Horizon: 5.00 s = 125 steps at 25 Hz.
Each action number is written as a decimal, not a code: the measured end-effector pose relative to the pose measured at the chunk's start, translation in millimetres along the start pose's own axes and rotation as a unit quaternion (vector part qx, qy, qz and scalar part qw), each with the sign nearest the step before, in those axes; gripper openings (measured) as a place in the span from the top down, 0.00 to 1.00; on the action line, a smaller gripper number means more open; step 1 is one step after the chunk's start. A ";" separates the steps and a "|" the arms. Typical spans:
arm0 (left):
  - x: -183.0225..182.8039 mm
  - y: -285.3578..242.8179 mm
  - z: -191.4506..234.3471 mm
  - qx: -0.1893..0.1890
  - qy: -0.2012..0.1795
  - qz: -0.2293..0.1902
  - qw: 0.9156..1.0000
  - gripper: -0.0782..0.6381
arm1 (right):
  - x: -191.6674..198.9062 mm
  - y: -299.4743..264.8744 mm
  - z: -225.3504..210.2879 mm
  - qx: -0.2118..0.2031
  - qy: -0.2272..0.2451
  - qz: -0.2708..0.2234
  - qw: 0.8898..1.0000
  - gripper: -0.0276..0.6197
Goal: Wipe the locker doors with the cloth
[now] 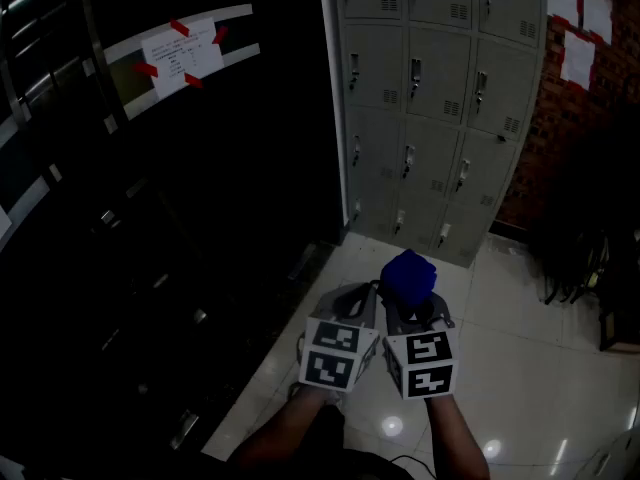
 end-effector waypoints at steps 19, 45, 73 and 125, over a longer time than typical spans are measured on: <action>-34.5 -163.9 232.4 0.020 0.019 -0.017 0.999 0.88 | -37.6 -286.1 -0.6 0.017 0.009 0.014 1.000 0.85; -103.3 -479.3 348.3 0.020 -0.021 -0.028 0.999 0.88 | -59.8 -562.2 -195.5 0.014 0.002 -0.018 1.000 0.85; -202.4 -721.1 477.9 0.179 -0.017 -0.082 0.980 0.88 | -167.2 -793.9 -333.8 0.106 0.202 -0.030 0.973 0.85; -187.7 -786.5 511.3 0.177 -0.001 -0.090 0.980 0.88 | -137.7 -839.8 -401.2 0.290 0.401 -0.022 0.869 0.85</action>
Point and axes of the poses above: the fingertips, and each gripper's own axes: y backward along the fingers, z to its left, x out of its underside, the point moved 9 cm from there along y, backward along the fingers, and after that the axes turned 10 degrees about -z, right-handed, at the moved point
